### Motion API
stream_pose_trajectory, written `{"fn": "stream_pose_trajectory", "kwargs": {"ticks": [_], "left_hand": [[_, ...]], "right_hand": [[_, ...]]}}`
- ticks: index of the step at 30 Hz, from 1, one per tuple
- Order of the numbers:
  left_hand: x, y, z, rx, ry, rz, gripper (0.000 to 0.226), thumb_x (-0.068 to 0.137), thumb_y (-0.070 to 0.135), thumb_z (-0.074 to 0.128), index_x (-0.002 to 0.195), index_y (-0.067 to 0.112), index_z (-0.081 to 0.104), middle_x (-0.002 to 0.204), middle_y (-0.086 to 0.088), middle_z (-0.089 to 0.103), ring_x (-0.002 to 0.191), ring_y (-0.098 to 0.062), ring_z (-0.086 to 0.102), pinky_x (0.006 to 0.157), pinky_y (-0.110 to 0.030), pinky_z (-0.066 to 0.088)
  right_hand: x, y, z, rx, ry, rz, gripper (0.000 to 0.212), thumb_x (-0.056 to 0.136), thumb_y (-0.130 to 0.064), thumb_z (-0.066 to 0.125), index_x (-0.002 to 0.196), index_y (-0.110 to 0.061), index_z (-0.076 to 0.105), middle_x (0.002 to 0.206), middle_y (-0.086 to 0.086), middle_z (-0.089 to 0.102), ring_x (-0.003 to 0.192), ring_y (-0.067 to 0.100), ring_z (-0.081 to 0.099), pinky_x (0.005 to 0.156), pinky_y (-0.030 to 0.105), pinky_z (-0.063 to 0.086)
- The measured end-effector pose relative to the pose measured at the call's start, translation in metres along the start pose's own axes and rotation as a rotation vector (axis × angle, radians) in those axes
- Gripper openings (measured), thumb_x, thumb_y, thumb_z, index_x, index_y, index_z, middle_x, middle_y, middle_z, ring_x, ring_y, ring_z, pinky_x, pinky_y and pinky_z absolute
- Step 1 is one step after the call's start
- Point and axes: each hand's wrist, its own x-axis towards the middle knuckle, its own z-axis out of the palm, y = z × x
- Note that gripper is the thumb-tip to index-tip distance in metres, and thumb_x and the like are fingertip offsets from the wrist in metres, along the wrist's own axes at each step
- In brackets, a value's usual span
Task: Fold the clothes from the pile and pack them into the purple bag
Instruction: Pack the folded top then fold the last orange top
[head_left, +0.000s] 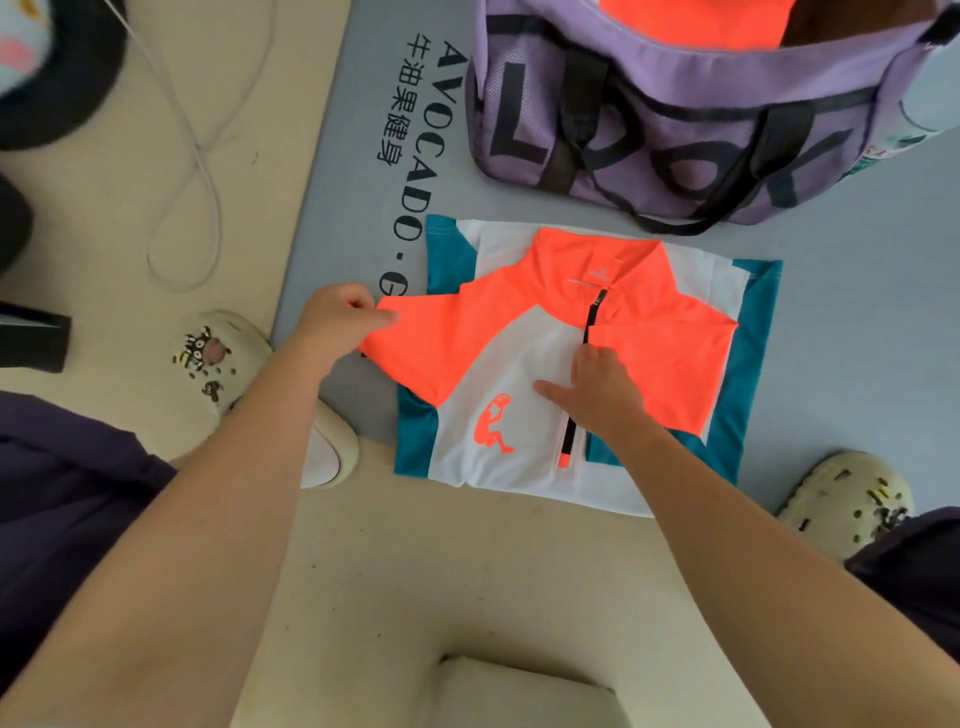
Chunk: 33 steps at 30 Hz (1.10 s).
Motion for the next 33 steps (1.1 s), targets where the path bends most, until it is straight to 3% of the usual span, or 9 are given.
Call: {"fn": "stream_pose_trajectory", "kwargs": {"ticks": [4,8,14,18,21,24,27,30,33], "left_hand": [[-0.011,-0.018,-0.008,-0.028,0.000,-0.083,0.029,0.077,0.014,0.078,0.071,0.020,0.051,0.068,0.002,0.052,0.066,-0.017,0.050,0.048,-0.024,0.040],[-0.017,-0.023,-0.009,0.140,-0.109,-0.142,0.030,0.079,0.031,0.080,0.102,0.020,0.066,0.093,0.006,0.060,0.087,-0.012,0.054,0.063,-0.023,0.038],[-0.021,-0.004,-0.030,0.150,-0.112,-0.062,0.024,0.088,0.032,0.070,0.077,0.012,0.063,0.078,-0.005,0.058,0.075,-0.018,0.050,0.057,-0.026,0.034],[-0.029,0.030,-0.029,0.271,-0.234,0.026,0.028,0.093,0.036,0.063,0.083,0.010,0.061,0.078,-0.003,0.057,0.074,-0.019,0.050,0.059,-0.029,0.034],[-0.042,0.062,0.008,0.414,-0.316,0.098,0.026,0.095,0.039,0.058,0.091,0.013,0.060,0.086,0.000,0.055,0.083,-0.020,0.053,0.063,-0.029,0.035],[-0.064,0.091,0.053,0.153,-0.423,0.042,0.026,0.099,0.034,0.054,0.113,0.012,0.056,0.092,0.001,0.054,0.078,-0.018,0.059,0.063,-0.026,0.046],[-0.075,0.101,0.072,-0.340,-0.633,-0.122,0.022,0.101,0.029,0.051,0.117,0.014,0.049,0.103,-0.015,0.065,0.074,-0.031,0.072,0.054,-0.032,0.056],[-0.067,0.094,0.071,-0.287,-0.378,-0.064,0.009,0.096,0.021,0.052,0.104,0.024,0.056,0.101,-0.013,0.069,0.064,-0.021,0.070,0.054,-0.028,0.053],[-0.055,0.069,0.070,-0.039,-0.158,0.033,0.019,0.088,0.021,0.055,0.105,0.026,0.058,0.095,-0.006,0.069,0.070,-0.018,0.070,0.072,-0.037,0.058]], "right_hand": [[0.000,-0.001,-0.003,-0.006,-0.021,0.004,0.069,0.079,-0.060,0.066,0.118,-0.005,0.048,0.122,0.015,0.047,0.114,0.034,0.048,0.092,0.040,0.041],[-0.001,0.001,-0.006,0.024,-0.050,-0.001,0.066,0.080,-0.058,0.066,0.115,-0.004,0.049,0.119,0.015,0.047,0.112,0.034,0.049,0.095,0.042,0.043],[-0.002,0.000,-0.012,0.037,-0.077,-0.007,0.067,0.079,-0.058,0.068,0.115,-0.004,0.050,0.116,0.014,0.047,0.110,0.031,0.048,0.097,0.041,0.041],[0.000,0.001,-0.022,0.129,-0.122,-0.020,0.043,0.082,-0.053,0.068,0.079,-0.015,0.048,0.085,0.001,0.048,0.078,0.021,0.049,0.066,0.030,0.040],[-0.001,0.000,-0.030,0.223,-0.128,-0.018,0.043,0.091,-0.048,0.060,0.068,-0.015,0.043,0.064,-0.002,0.048,0.056,0.014,0.046,0.050,0.026,0.032],[-0.007,-0.010,-0.030,0.649,-0.130,0.064,0.042,0.092,-0.048,0.058,0.075,-0.010,0.058,0.064,0.003,0.063,0.053,0.015,0.058,0.053,0.024,0.045],[-0.014,-0.012,-0.026,0.864,-0.128,0.113,0.065,0.089,-0.058,0.058,0.089,0.007,0.064,0.075,0.011,0.065,0.069,0.022,0.064,0.074,0.043,0.058],[-0.016,-0.008,-0.019,0.740,-0.077,0.082,0.066,0.087,-0.050,0.065,0.098,0.015,0.060,0.079,0.016,0.058,0.078,0.032,0.063,0.085,0.058,0.052],[-0.011,-0.006,-0.012,0.663,0.016,0.113,0.030,0.088,-0.024,0.067,0.094,0.006,0.067,0.089,0.023,0.067,0.081,0.034,0.064,0.081,0.055,0.053]]}}
